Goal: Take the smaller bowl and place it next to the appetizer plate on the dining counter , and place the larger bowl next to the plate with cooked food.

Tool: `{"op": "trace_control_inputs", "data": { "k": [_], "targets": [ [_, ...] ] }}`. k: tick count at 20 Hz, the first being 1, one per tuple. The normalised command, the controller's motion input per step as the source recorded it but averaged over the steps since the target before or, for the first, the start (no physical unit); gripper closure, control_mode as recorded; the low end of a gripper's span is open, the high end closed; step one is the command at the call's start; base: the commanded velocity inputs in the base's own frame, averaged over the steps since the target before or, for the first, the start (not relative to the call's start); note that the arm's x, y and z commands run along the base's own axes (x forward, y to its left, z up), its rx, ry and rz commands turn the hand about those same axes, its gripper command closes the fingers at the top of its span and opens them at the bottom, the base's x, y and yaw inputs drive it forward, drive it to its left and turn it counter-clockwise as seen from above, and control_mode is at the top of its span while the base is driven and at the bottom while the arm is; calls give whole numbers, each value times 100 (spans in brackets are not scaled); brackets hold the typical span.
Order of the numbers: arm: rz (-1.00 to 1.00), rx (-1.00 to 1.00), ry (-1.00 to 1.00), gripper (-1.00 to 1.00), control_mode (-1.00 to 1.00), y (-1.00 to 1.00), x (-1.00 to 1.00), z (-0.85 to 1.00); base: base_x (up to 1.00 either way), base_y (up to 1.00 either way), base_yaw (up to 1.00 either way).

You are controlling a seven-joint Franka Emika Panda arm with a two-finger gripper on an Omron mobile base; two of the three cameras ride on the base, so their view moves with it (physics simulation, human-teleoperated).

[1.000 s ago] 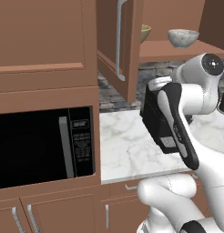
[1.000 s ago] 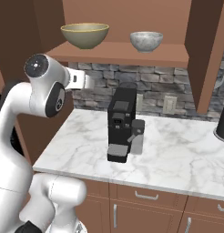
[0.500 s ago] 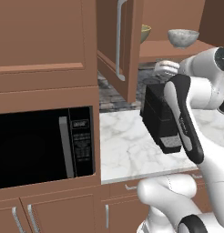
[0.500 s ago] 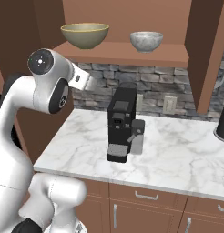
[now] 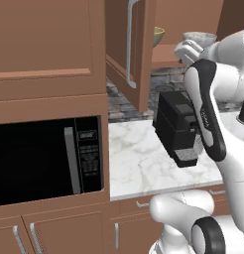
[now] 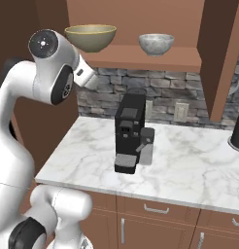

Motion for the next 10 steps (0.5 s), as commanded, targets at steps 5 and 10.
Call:
{"op": "trace_control_inputs", "data": {
  "k": [5,10],
  "targets": [
    [-1,27,-1,-100,-100,0,0,21,0,0,0],
    [7,10,-11,-100,-100,2,0,7,0,0,0]
  ]
}}
